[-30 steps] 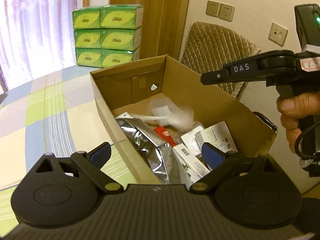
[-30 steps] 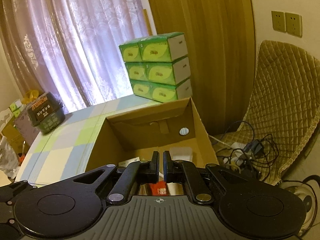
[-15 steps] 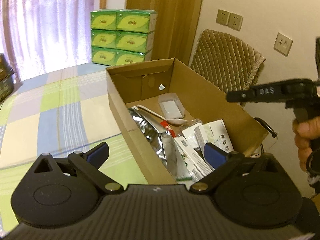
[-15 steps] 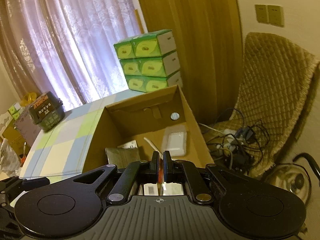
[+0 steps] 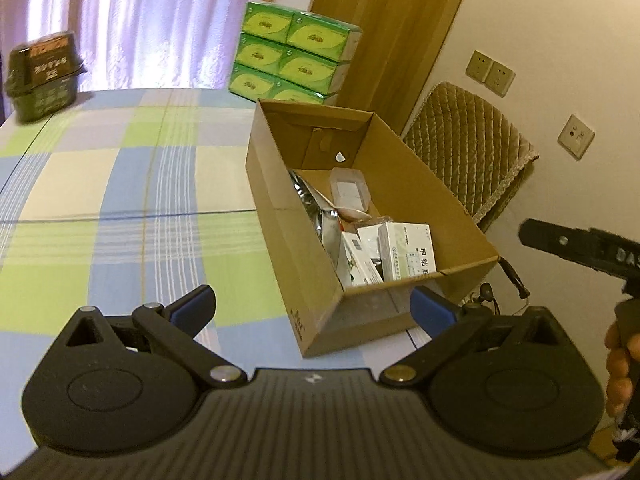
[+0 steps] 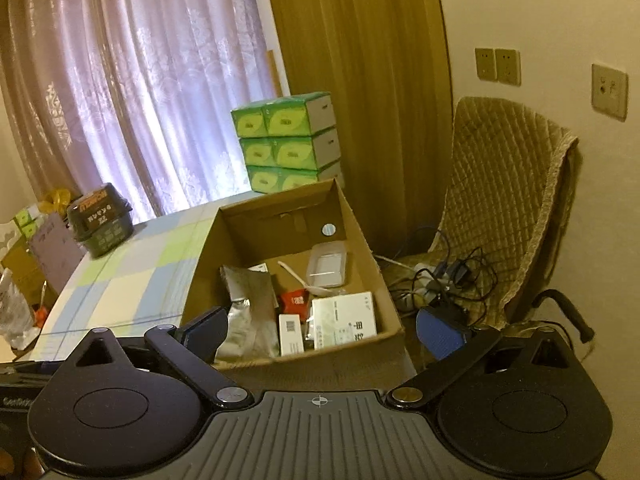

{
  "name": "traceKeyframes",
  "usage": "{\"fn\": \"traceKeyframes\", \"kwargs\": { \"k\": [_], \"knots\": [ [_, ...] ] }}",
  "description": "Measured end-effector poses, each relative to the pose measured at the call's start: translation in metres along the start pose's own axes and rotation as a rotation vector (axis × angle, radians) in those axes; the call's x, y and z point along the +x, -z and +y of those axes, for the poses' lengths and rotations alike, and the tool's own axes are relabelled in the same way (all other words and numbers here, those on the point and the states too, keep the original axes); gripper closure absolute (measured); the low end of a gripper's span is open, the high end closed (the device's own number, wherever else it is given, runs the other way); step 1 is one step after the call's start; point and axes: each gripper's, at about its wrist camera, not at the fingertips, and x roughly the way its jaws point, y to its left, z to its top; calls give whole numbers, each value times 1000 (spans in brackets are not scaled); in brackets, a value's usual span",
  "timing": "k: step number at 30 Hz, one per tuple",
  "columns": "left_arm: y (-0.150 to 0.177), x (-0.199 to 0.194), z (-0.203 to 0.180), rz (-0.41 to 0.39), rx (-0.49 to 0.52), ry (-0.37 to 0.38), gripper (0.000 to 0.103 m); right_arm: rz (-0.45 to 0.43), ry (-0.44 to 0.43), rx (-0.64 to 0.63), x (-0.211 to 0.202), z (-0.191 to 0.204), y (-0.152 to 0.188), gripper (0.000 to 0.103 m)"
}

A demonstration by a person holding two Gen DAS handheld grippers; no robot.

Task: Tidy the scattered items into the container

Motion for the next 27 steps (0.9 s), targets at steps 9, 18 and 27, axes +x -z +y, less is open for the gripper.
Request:
{"fn": "traceKeyframes", "kwargs": {
  "k": [9,18,27],
  "knots": [
    [12,-22,-16,22,-74,-45,1,76,39,-20,-29,3,25,0],
    [22,-40,-31,29,-93,-110,1,116,27,-55,-53,7,36,0],
    [26,-41,-36,34,-85,-130,1,141,2,-62,-52,17,36,0]
  ]
}}
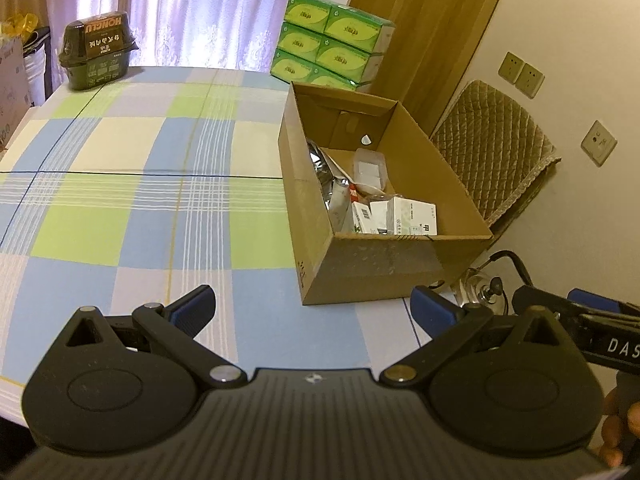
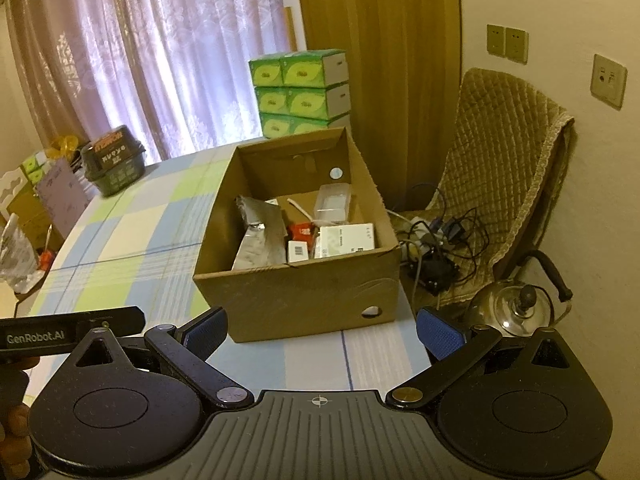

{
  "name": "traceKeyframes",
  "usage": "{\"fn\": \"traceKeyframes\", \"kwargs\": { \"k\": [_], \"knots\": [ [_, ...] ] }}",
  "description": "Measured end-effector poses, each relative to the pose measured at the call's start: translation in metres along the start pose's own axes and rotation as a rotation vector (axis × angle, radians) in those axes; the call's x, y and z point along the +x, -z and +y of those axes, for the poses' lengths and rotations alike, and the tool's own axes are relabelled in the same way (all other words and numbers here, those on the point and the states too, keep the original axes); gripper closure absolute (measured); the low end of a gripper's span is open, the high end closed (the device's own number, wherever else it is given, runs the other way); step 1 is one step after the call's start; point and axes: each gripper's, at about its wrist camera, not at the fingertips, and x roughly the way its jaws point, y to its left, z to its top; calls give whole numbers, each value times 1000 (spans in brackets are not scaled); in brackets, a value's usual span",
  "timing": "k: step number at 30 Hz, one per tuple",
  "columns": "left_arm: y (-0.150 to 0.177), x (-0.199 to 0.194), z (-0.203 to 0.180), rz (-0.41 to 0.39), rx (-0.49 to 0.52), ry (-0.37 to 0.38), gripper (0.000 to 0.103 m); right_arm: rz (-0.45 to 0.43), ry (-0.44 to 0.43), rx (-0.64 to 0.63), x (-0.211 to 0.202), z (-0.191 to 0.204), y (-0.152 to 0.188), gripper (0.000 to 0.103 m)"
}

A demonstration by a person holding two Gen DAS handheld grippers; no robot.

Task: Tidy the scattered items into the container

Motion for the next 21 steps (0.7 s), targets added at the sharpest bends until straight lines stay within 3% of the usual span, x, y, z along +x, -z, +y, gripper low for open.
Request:
{"fn": "traceKeyframes", "kwargs": {
  "k": [21],
  "knots": [
    [1,7,-2,-9,11,-15,1,35,-4,18,11,-1,-2,0]
  ]
}}
